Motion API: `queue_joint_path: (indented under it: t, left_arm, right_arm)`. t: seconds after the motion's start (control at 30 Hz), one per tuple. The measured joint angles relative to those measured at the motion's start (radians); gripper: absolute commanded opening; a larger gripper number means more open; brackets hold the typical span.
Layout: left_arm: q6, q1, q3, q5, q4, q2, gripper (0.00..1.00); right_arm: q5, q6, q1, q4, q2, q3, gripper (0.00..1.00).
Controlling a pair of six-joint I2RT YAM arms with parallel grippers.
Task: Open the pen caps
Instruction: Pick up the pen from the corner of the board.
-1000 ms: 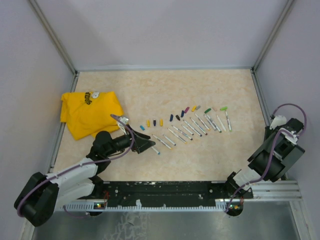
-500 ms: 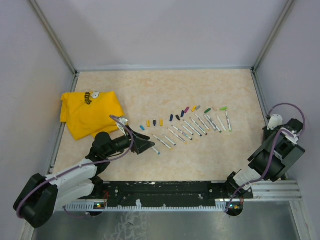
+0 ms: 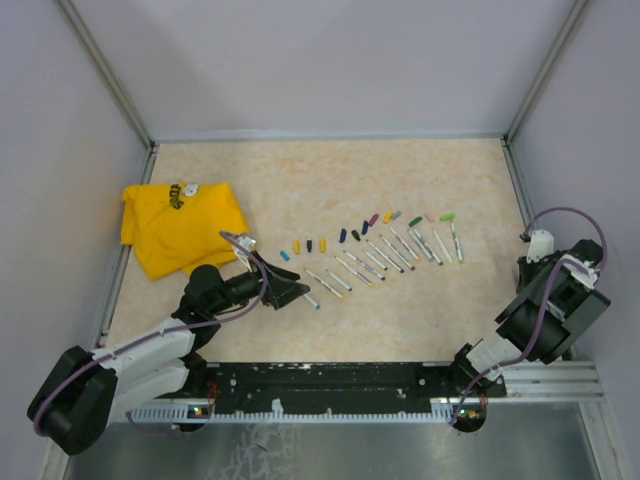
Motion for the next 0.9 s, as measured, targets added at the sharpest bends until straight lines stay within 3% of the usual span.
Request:
queue_joint_path:
  t: [0.4, 0.57, 0.67, 0.8, 0.9]
  left_arm:
    - [-0.008, 0.0, 0.0, 0.0, 0.008, 0.004, 0.84]
    - [-0.008, 0.0, 0.0, 0.004, 0.01, 0.011, 0.84]
    - [-0.008, 0.0, 0.0, 0.007, 0.015, 0.018, 0.84]
    - [-0.016, 0.0, 0.0, 0.016, 0.033, 0.037, 0.84]
    - [-0.029, 0.0, -0.002, 0.025, 0.069, 0.063, 0.84]
  right_arm:
    - [0.02, 0.002, 0.021, 0.001, 0.001, 0.003, 0.27]
    - [0.05, 0.005, 0.043, 0.009, 0.001, 0.005, 0.27]
    - [0.057, 0.007, 0.051, 0.01, 0.003, 0.005, 0.21]
    - [0.057, 0.013, 0.054, 0.006, 0.004, 0.005, 0.0]
    - [0.061, 0.011, 0.054, 0.01, 0.002, 0.006, 0.0]
